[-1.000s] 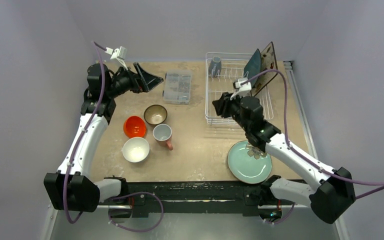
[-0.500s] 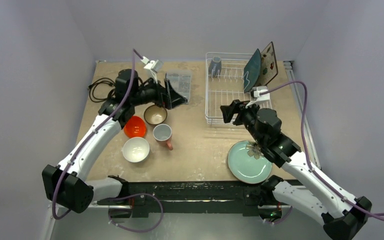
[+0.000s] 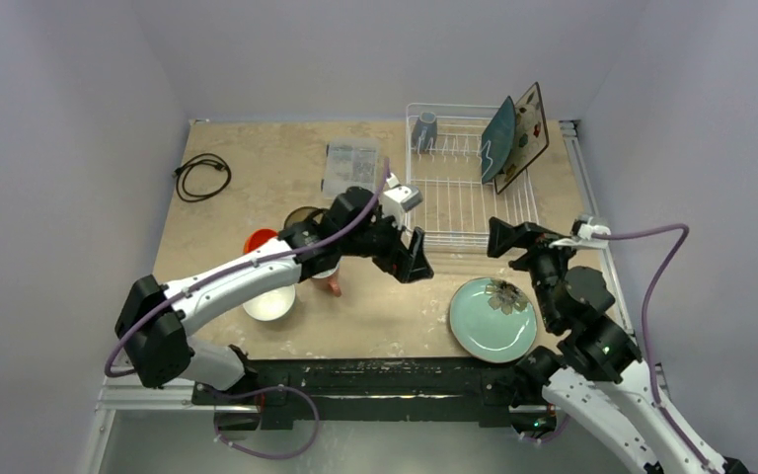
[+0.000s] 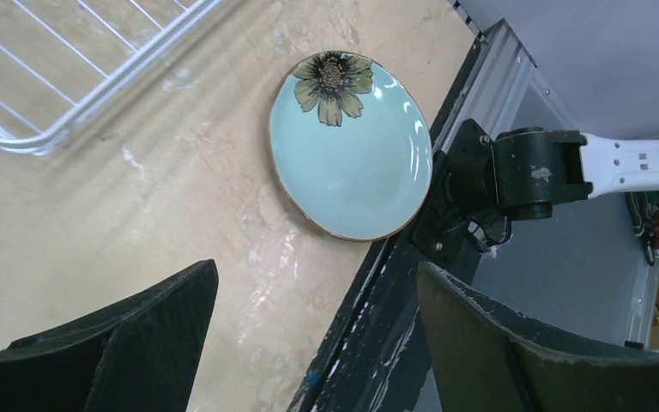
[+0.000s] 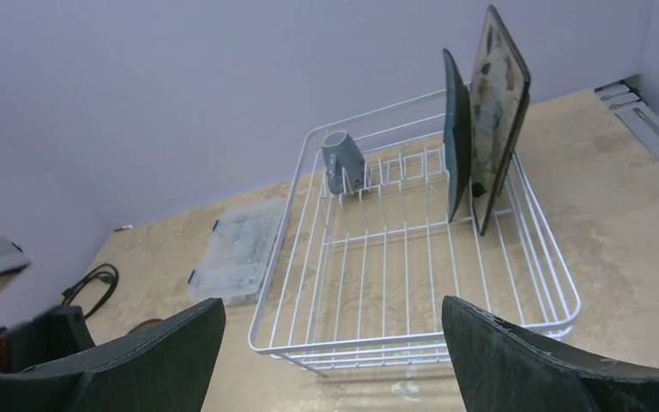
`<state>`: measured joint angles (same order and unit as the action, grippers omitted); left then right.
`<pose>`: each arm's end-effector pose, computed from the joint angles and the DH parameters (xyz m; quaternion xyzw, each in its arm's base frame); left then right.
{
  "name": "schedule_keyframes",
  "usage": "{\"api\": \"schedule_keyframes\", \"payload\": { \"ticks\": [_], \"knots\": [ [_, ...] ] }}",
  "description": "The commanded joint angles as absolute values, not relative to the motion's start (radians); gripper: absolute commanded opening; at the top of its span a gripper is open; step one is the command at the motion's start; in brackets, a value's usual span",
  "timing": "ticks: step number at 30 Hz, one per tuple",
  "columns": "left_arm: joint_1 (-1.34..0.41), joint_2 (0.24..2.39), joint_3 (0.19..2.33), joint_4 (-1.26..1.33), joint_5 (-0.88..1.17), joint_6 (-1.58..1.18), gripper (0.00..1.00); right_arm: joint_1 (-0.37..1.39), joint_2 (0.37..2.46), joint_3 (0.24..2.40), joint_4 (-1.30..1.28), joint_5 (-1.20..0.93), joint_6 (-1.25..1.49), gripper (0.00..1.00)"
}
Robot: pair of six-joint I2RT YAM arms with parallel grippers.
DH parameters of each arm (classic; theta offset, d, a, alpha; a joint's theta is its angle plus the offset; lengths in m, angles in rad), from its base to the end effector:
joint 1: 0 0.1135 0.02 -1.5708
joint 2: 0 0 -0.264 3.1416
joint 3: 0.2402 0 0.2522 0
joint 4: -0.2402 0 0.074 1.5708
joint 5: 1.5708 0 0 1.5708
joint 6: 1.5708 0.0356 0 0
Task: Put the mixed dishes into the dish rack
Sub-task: Pick up the plate at the center of the board.
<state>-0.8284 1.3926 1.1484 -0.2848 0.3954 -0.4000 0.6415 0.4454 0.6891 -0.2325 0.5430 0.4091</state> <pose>0.2046 -0.2433 0.3184 0.2763 0.8103 -0.4204 0.3006 0.0987 0.0508 0.3457 0.1109 0.6949 0.1804 0.6872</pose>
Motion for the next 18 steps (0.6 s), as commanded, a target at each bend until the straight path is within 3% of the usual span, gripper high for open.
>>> {"api": "schedule_keyframes", "payload": {
  "ticks": [1, 7, 12, 18],
  "knots": [
    [-0.938, 1.457, 1.043, -0.048, 0.239, -0.600, 0.85, 0.641, 0.338, 0.621, -0.267, 0.675, 0.441, 0.99],
    [-1.122, 1.592, 0.933, 0.143, -0.091, -0.943, 0.84, 0.640, 0.242, 0.566, -0.252, 0.704, 0.436, 0.99],
    [-1.192, 1.710, 1.016, 0.058, -0.160, -1.049, 0.86, 0.641, 0.252, 0.551, -0.214, 0.667, 0.430, 0.99],
    [-1.210, 1.781, 0.973, 0.186, -0.181, -1.161, 0.83, 0.641, 0.288, 0.566, -0.243, 0.659, 0.433, 0.99]
  ]
}}
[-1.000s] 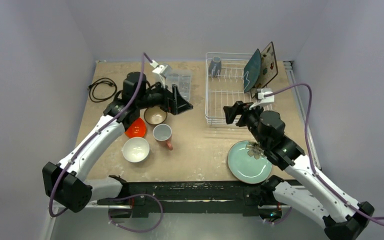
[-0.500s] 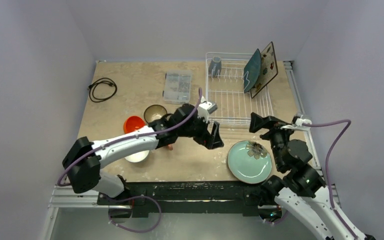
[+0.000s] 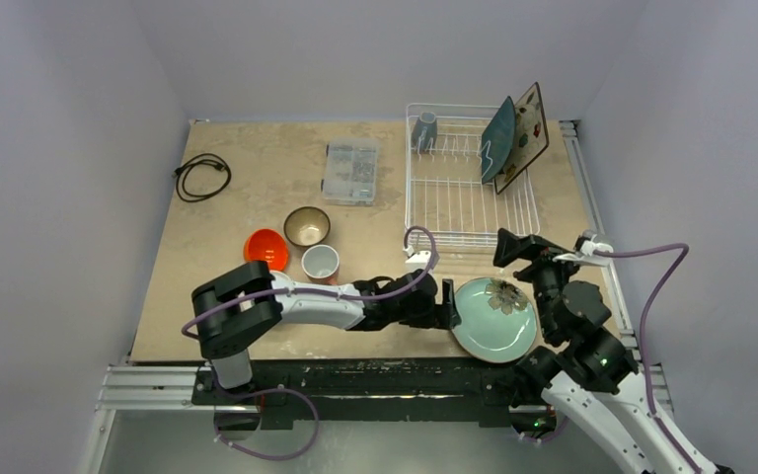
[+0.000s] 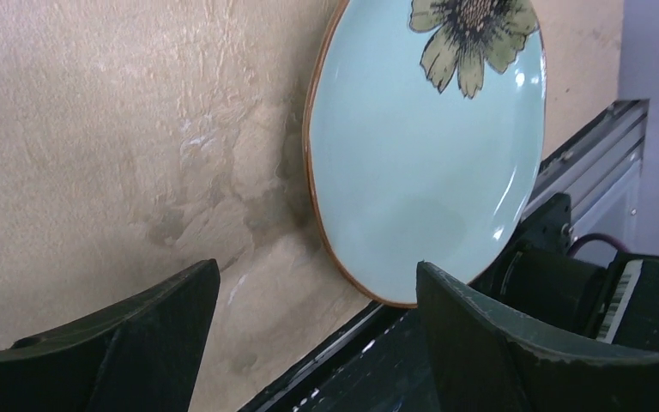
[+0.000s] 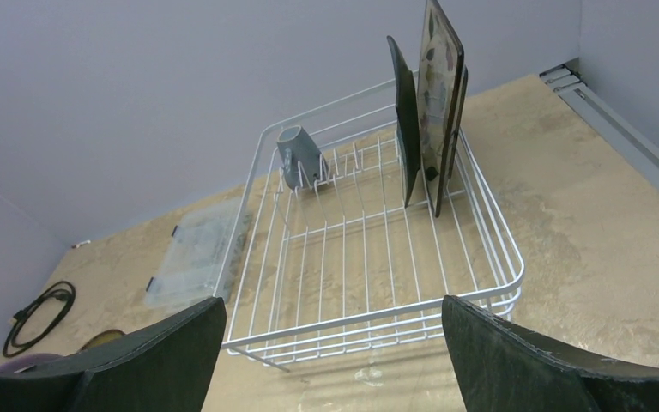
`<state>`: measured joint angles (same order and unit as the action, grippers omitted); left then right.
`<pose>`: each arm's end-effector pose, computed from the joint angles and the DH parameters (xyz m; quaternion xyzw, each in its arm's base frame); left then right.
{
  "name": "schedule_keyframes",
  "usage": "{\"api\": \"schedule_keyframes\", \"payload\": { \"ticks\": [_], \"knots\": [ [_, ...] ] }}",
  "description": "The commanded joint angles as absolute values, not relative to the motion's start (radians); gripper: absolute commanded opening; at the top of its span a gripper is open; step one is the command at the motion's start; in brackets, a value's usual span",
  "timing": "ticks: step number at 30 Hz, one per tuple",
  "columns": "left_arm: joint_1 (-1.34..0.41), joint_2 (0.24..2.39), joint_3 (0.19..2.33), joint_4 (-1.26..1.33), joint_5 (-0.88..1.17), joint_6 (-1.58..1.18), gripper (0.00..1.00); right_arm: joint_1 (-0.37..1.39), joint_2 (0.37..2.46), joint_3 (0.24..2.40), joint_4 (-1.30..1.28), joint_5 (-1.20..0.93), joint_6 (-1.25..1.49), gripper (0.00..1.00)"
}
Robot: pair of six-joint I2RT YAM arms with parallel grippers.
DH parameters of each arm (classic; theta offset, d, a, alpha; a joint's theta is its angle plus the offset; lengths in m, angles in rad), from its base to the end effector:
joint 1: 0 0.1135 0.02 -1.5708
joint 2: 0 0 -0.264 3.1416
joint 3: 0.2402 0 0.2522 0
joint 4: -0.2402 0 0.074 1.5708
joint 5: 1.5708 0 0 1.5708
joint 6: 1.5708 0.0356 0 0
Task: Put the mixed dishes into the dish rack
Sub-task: Pick up the plate at the center of the board.
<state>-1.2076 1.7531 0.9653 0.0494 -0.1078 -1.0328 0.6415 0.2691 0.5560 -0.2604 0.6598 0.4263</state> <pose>0.1329 -0.3390 0.1682 0.0580 0.9117 -0.3419 0.2202 0.0816 0.0337 0.3133 0.1599 0.6812 0.1504 0.6985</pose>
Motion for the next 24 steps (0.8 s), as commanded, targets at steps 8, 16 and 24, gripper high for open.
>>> {"api": "schedule_keyframes", "payload": {
  "ticks": [8, 16, 24],
  "knots": [
    [-1.209, 1.908, 0.939, 0.441, -0.104, -1.269, 0.63, 0.640, 0.248, 0.533, -0.212, 0.632, 0.424, 0.99],
    [-1.207, 2.019, 0.900, 0.578, -0.065, -1.394, 0.40, 0.641, 0.269, 0.533, -0.206, 0.625, 0.422, 0.99],
    [-1.206, 2.015, 0.819, 0.698, -0.116, -1.385, 0.06, 0.641, 0.281, 0.534, -0.204, 0.621, 0.420, 0.99]
  ]
}}
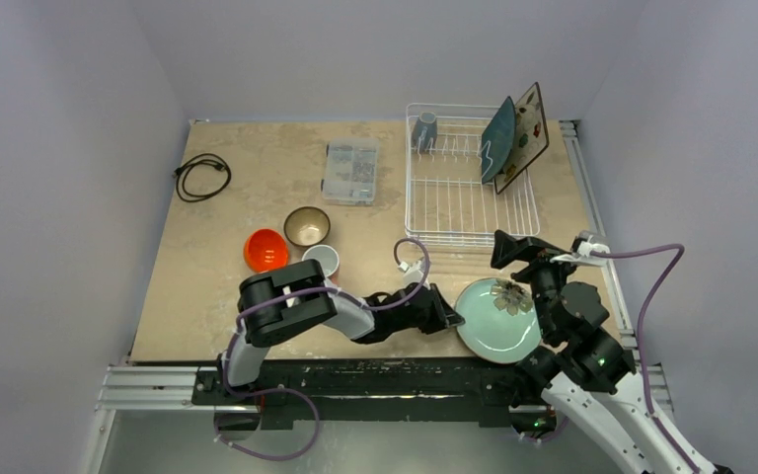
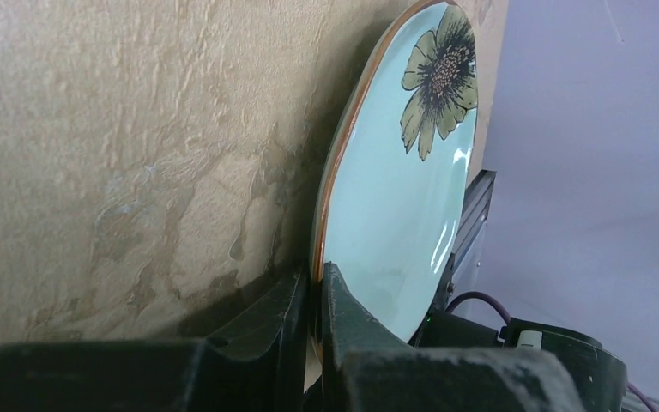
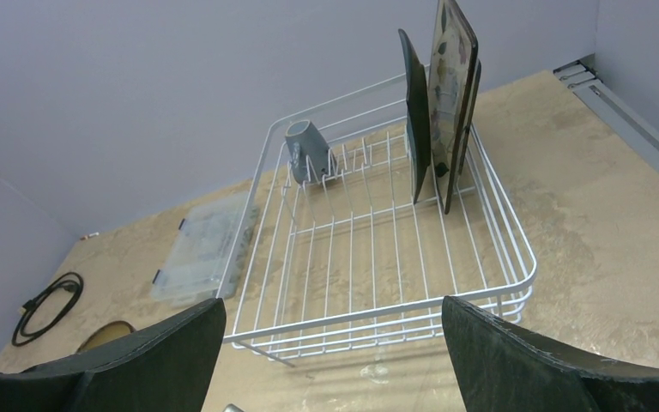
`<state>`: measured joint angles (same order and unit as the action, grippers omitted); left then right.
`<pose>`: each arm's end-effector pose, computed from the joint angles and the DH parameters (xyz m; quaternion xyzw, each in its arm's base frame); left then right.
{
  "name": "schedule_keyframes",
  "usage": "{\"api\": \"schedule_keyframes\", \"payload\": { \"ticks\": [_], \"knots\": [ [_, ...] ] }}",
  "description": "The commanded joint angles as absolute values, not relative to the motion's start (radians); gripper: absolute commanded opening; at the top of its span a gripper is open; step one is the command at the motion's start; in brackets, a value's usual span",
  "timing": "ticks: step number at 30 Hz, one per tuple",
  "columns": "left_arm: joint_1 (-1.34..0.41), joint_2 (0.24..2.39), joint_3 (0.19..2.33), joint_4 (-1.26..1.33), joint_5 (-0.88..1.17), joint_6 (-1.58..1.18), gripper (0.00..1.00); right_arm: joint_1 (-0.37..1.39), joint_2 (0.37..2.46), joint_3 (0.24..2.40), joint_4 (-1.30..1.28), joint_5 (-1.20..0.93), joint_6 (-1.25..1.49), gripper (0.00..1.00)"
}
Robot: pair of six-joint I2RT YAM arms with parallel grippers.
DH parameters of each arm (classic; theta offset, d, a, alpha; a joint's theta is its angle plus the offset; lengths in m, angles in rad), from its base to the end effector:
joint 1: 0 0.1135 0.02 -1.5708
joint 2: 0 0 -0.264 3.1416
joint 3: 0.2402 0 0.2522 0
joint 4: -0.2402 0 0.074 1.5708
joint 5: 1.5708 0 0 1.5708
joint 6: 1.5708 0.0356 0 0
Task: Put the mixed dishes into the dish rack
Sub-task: Pick up the plate at the center of the board.
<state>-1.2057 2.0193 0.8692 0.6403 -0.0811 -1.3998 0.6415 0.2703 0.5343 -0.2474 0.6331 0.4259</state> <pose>0.1401 -0.3584 0.0989 -0.1039 0.8558 -0.4782 0.1676 0.0840 0.0364 0.3075 0.1490 0.6864 0.1568 0.6943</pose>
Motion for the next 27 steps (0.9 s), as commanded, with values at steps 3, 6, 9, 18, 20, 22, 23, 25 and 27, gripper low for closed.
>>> {"api": "schedule_keyframes", "payload": {
  "ticks": [3, 6, 9, 18, 20, 22, 23, 25, 27],
  "knots": [
    [-1.204, 1.976, 0.789, 0.729, -0.134, -1.357, 0.00, 0.641, 0.288, 0.536, -0.201, 0.619, 0.422, 0.99],
    [-1.196, 1.928, 0.751, 0.758, -0.140, -1.357, 0.00, 0.640, 0.301, 0.540, -0.204, 0.616, 0.420, 0.99],
    [-1.166, 1.890, 0.697, 0.821, -0.092, -1.380, 0.00, 0.641, 0.313, 0.546, -0.205, 0.609, 0.419, 0.99],
    [-1.099, 1.727, 0.555, 0.888, -0.033, -1.413, 0.00, 0.641, 0.362, 0.555, -0.194, 0.591, 0.418, 0.99],
    [-1.088, 1.663, 0.546, 0.827, -0.018, -1.392, 0.00, 0.641, 0.376, 0.558, -0.191, 0.584, 0.419, 0.99],
    [-1.082, 1.586, 0.556, 0.666, -0.010, -1.356, 0.00, 0.641, 0.392, 0.561, -0.189, 0.578, 0.420, 0.99],
    [-1.082, 1.549, 0.567, 0.585, -0.016, -1.333, 0.00, 0.641, 0.399, 0.563, -0.190, 0.574, 0.423, 0.99],
    [-1.081, 1.463, 0.603, 0.371, -0.033, -1.286, 0.00, 0.641, 0.415, 0.568, -0.188, 0.567, 0.427, 0.99],
    [-1.081, 1.393, 0.635, 0.206, -0.053, -1.247, 0.00, 0.641, 0.431, 0.572, -0.185, 0.561, 0.431, 0.99]
  ]
}}
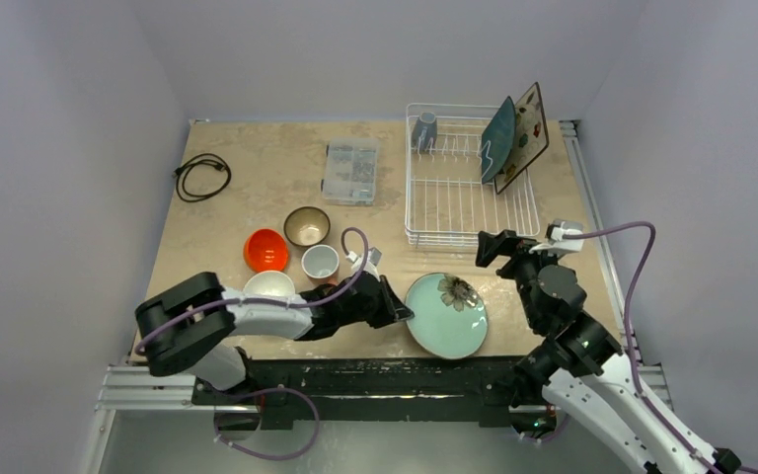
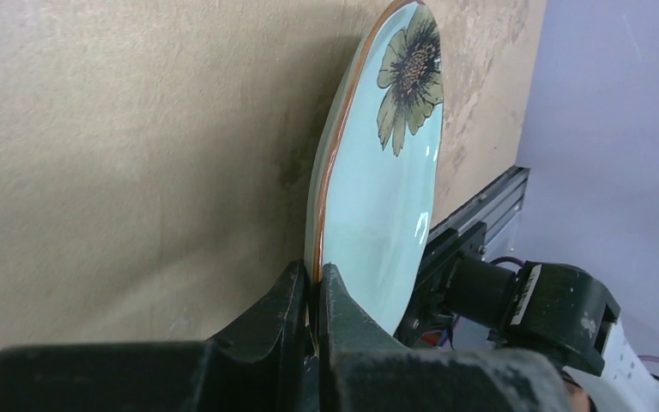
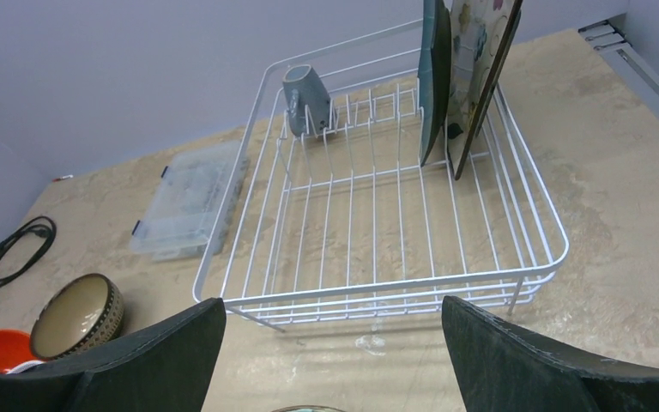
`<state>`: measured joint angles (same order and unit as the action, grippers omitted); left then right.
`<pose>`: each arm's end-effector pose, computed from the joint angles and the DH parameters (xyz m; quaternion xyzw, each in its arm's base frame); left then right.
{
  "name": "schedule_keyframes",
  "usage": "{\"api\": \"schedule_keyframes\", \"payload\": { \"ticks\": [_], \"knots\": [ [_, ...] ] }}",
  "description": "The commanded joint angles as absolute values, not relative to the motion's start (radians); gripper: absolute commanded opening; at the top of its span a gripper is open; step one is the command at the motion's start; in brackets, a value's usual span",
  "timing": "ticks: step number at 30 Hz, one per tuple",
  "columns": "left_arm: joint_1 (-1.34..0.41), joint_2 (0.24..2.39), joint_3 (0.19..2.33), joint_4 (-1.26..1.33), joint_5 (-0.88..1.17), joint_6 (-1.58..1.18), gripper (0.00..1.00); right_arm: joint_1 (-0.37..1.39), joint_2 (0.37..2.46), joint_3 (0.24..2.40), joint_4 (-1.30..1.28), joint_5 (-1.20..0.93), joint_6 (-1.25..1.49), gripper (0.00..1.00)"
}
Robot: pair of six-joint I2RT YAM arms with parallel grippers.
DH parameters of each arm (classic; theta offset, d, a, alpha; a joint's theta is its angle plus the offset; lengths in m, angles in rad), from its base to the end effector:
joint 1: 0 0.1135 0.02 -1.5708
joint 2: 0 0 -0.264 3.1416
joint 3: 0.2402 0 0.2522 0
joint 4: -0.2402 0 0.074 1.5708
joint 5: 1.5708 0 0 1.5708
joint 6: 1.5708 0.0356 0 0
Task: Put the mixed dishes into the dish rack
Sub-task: Pick up the plate at the center of the board.
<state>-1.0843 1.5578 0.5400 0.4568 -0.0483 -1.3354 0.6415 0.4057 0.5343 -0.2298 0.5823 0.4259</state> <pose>0.1367 -0.2547 0.1423 -0.1211 0.8666 -0.4450 0.1906 0.1046 0.0537 0.2981 0.1149 0.7273 0.1433 0.6613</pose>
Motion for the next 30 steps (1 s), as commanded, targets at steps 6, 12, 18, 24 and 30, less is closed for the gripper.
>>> {"api": "schedule_keyframes", "payload": {
  "ticks": [6, 12, 18, 24, 30],
  "knots": [
    [-1.067, 1.187, 0.618, 0.019, -0.091, -1.167, 0.00, 0.641, 0.495, 0.578, -0.157, 0.516, 0.459, 0.99],
    [-1.029, 0.984, 0.568, -0.088, -0.107, -1.121, 0.00, 0.641, 0.619, 0.605, -0.123, 0.400, 0.475, 0.99],
    [-0.992, 0.753, 0.566, -0.238, -0.148, -1.070, 0.00, 0.641, 0.808, 0.647, -0.096, 0.202, 0.482, 0.99],
    [-0.986, 0.585, 0.671, -0.438, -0.221, -0.900, 0.00, 0.641, 0.944, 0.667, -0.009, -0.077, 0.469, 0.99],
    [-0.985, 0.541, 0.738, -0.514, -0.192, -0.792, 0.00, 0.640, 1.092, 0.700, 0.133, -0.446, 0.477, 0.99]
  ]
}}
